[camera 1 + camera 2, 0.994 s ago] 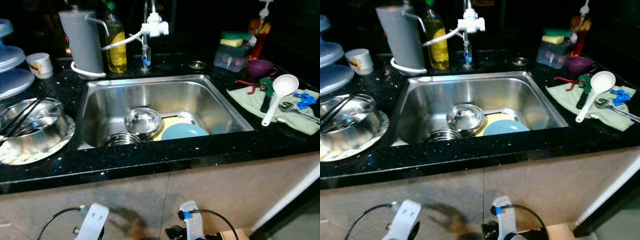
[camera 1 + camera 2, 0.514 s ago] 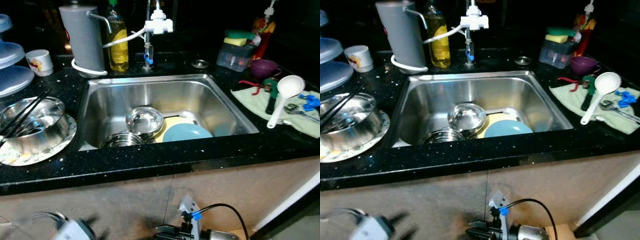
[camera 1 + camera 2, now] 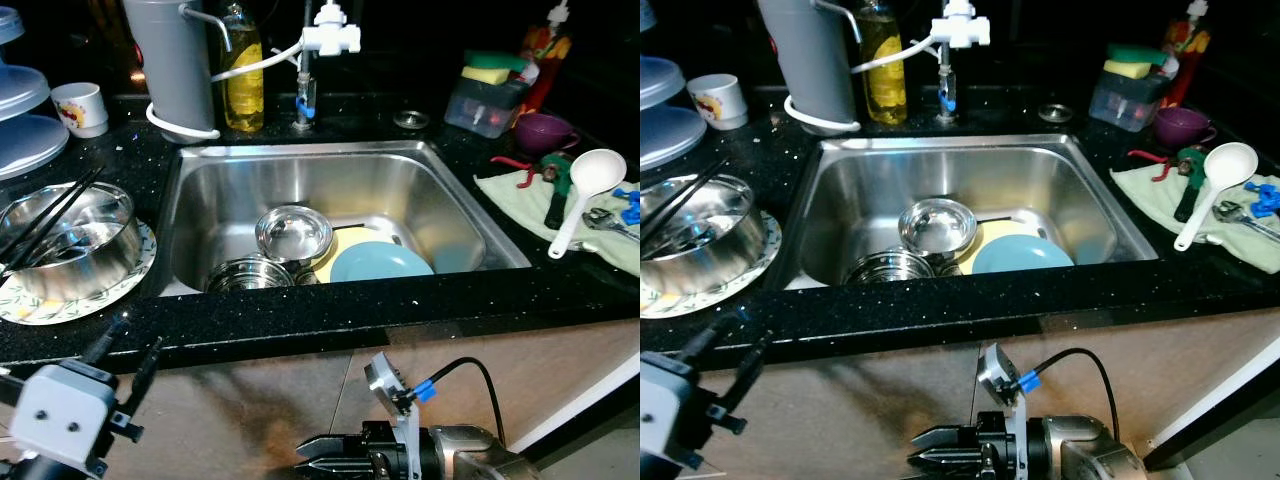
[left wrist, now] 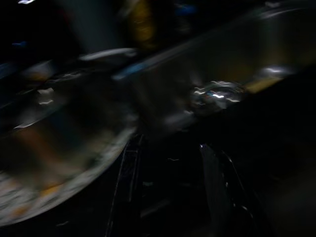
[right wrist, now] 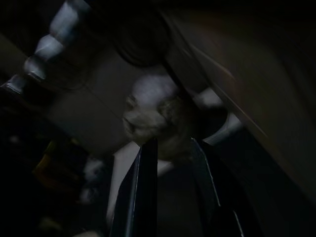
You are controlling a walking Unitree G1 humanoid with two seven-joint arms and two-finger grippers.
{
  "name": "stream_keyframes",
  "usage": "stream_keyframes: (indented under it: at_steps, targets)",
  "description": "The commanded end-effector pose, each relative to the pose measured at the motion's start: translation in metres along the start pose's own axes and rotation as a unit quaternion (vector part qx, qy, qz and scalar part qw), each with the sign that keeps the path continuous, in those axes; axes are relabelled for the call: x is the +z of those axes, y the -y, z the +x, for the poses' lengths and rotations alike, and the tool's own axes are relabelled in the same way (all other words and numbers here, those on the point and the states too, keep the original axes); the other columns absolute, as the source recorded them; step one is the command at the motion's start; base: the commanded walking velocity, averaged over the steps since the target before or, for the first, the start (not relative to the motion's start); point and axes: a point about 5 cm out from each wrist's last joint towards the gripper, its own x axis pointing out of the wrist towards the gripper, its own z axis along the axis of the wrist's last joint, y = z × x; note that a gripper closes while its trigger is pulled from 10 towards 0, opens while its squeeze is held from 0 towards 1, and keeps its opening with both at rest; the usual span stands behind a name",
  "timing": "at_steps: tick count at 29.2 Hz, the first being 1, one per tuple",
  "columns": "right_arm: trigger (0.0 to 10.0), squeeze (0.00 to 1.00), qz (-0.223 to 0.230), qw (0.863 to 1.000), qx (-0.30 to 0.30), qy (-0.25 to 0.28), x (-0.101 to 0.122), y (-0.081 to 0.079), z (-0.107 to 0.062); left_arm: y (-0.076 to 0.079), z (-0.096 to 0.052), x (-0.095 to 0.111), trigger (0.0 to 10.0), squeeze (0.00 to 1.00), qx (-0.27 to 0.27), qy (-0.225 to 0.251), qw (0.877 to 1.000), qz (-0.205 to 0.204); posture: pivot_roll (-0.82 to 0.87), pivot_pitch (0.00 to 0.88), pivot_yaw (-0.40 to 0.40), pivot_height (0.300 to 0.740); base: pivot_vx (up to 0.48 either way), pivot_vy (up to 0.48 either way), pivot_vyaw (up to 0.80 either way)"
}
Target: Kitchen organization
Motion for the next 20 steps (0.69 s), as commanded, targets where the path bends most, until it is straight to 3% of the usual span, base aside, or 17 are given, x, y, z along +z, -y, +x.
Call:
stream_keyframes:
  at_steps: [1,3,4,7,11,14,16,20]
  targets:
    - [10.0,0.0,-0.003,0.998,0.033,0.053,0.02,-0.01,0.003,-0.007,0.002,0.003,10.0,0.0,0.041,-0.003,0.999,0.006,0.04,0.155,-0.056,0.74,0.0,0.0,0.0]
    - [10.0,0.0,-0.032,0.993,0.034,0.109,0.046,-0.012,0.003,-0.017,0.007,0.006,10.0,0.0,0.103,0.0,0.995,0.013,0.04,0.155,-0.056,0.74,0.0,0.0,0.0]
    - [10.0,0.0,-0.032,0.993,0.034,0.109,0.046,-0.012,0.003,-0.017,0.007,0.006,10.0,0.0,0.103,0.0,0.995,0.013,0.04,0.155,-0.056,0.74,0.0,0.0,0.0]
    - [10.0,0.0,-0.072,0.985,0.021,0.156,0.074,-0.013,0.003,-0.032,0.012,0.01,10.0,0.0,0.174,0.0,0.985,0.022,0.04,0.159,-0.056,0.74,0.0,0.0,0.0]
    - [10.0,0.0,-0.115,0.98,-0.017,0.159,0.09,-0.009,0.004,-0.043,0.015,0.012,10.0,0.0,0.227,0.0,0.974,0.018,0.04,0.159,-0.056,0.74,0.0,0.0,0.0]
    - [10.0,0.0,-0.167,0.97,-0.091,0.149,0.103,0.002,0.005,-0.051,0.018,0.016,10.0,0.0,0.277,0.0,0.961,0.004,0.04,0.157,-0.056,0.74,0.0,0.0,0.0]
    - [10.0,0.0,-0.192,0.954,-0.146,0.179,0.115,0.013,0.005,-0.052,0.02,0.017,10.0,1.0,0.286,0.005,0.958,-0.006,0.04,0.157,-0.059,0.74,0.0,0.0,0.0]
    - [10.0,0.0,-0.183,0.944,-0.167,0.218,0.127,0.015,0.002,-0.052,0.029,0.026,10.0,1.0,0.283,0.017,0.959,0.006,0.04,0.157,-0.062,0.74,0.0,0.0,0.0]
